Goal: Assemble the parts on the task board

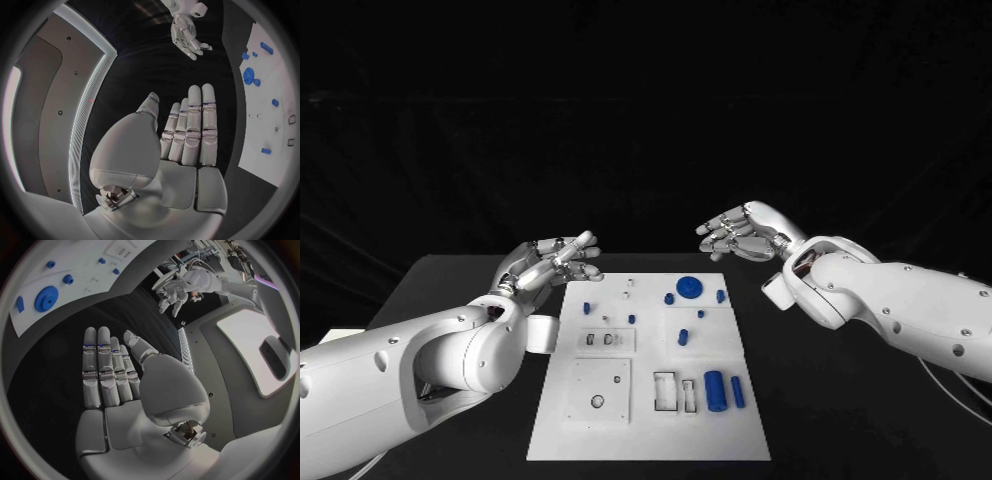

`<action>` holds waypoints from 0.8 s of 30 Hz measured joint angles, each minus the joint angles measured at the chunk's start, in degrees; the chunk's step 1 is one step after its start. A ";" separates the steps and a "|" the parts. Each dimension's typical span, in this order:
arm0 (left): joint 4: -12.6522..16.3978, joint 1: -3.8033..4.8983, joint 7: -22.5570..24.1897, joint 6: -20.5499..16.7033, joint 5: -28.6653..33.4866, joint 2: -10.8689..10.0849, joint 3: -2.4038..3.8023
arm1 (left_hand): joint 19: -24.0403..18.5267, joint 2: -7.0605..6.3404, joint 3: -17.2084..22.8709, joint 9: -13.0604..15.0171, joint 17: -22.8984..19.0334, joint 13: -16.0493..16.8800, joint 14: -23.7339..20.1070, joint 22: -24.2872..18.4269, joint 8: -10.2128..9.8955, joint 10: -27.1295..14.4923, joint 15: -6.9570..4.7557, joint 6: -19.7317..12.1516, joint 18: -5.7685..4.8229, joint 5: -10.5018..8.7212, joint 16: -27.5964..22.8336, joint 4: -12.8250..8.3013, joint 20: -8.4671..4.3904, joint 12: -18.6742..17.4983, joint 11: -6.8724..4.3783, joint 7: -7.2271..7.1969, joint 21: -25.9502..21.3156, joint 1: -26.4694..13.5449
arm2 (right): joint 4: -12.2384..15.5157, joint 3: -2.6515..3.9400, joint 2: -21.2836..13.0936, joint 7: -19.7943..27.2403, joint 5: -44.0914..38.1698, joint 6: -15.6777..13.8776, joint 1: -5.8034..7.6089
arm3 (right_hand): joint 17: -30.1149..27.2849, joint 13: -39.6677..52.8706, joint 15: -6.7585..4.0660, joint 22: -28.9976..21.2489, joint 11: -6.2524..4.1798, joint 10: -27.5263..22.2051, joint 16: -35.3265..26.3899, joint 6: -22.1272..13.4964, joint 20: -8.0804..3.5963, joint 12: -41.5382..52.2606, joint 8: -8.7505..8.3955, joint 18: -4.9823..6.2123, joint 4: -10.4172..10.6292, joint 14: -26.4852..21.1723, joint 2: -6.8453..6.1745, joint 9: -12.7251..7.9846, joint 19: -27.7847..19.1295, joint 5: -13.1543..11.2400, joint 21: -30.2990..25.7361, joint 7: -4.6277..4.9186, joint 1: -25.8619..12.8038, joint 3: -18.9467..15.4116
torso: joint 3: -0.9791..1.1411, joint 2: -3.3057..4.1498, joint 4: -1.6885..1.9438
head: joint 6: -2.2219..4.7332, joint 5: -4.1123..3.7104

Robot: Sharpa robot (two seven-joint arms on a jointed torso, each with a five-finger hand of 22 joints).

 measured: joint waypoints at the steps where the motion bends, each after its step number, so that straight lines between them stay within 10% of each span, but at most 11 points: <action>1: 0.52 0.06 -0.08 0.13 -0.04 -0.24 0.01 | 0.26 0.00 -0.09 0.00 0.48 0.00 0.00 0.29 -0.01 0.00 0.00 0.00 0.00 0.00 0.23 -0.09 0.04 -0.23 0.00 0.00 0.47 0.00 | -0.10 0.04 0.08 -0.65 -1.88 0.42 0.33 | 3.65 0.25 -1.76 2.43 -1.14 2.43 6.32 1.65 -2.19 -0.31 0.00 0.07 -0.03 3.10 -0.91 0.04 4.56 0.22 4.82 -0.79 -0.50 0.03 | 0.00 0.35 0.11 | 0.07 0.00; 5: 2.67 0.15 -0.43 0.65 -0.07 -0.98 0.01 | 0.51 0.00 -0.31 0.00 2.27 -0.01 0.00 1.28 -0.66 0.00 0.00 0.00 0.00 0.00 0.80 -0.31 -0.09 -1.05 0.00 0.00 2.05 0.00 | -0.45 0.10 0.63 -3.90 -10.77 2.55 1.23 | 33.78 1.02 -3.25 8.20 -2.26 4.50 41.03 3.03 -3.93 -1.63 -1.01 0.06 -0.22 4.81 -1.76 0.03 8.78 0.74 14.74 -1.97 -1.36 1.43 | -0.08 1.79 0.57 | 0.48 -0.13; 10: 4.41 0.62 -0.75 1.10 0.12 -1.41 0.01 | 0.51 0.00 -0.31 0.00 3.19 -0.01 0.00 1.73 -0.95 0.00 0.00 0.00 -0.01 0.00 1.09 -0.31 -0.09 -1.34 0.00 0.00 2.66 0.00 | -0.34 0.10 1.01 -8.50 -21.46 4.82 2.01 | 52.34 0.95 -3.03 21.63 -1.70 2.32 56.83 2.74 -3.33 -1.71 -1.01 -0.10 0.23 5.02 -2.29 0.03 10.02 0.15 27.34 -1.70 -2.89 3.01 | -0.24 3.36 1.08 | 0.97 -0.26; 16: 5.68 1.17 -0.95 1.38 0.33 -1.88 0.11 | 0.51 0.00 -0.47 -0.01 3.73 -0.01 -0.15 2.00 -1.23 0.00 -0.15 0.00 -0.01 0.00 1.09 -0.47 -0.09 -1.61 0.00 0.00 3.10 0.00 | 0.27 0.23 1.78 -12.80 -30.32 6.19 2.34 | 58.74 0.67 -2.61 35.43 -1.32 0.85 62.06 2.55 -2.83 -1.71 -1.01 -2.13 0.80 5.00 -3.07 0.03 11.96 -0.16 38.76 -1.51 -3.74 4.17 | -0.26 4.66 1.56 | 1.59 -0.61; 24: 6.68 1.78 -1.05 1.52 0.59 -2.51 0.17 | 0.50 0.24 -0.47 -0.01 4.35 -0.02 -0.63 2.25 -1.23 -0.01 -0.01 -0.01 0.00 0.00 1.09 -0.47 -0.09 -1.84 0.01 0.00 3.33 -0.23 | 1.14 0.26 3.15 -16.88 -38.90 8.04 2.42 | 58.67 0.15 -2.20 40.85 -1.01 -1.67 62.28 2.54 -2.50 -1.70 -1.01 -2.18 1.43 5.00 -3.59 0.09 12.28 -0.71 43.29 -1.53 -4.26 4.80 | -0.21 6.12 1.98 | 2.28 -0.86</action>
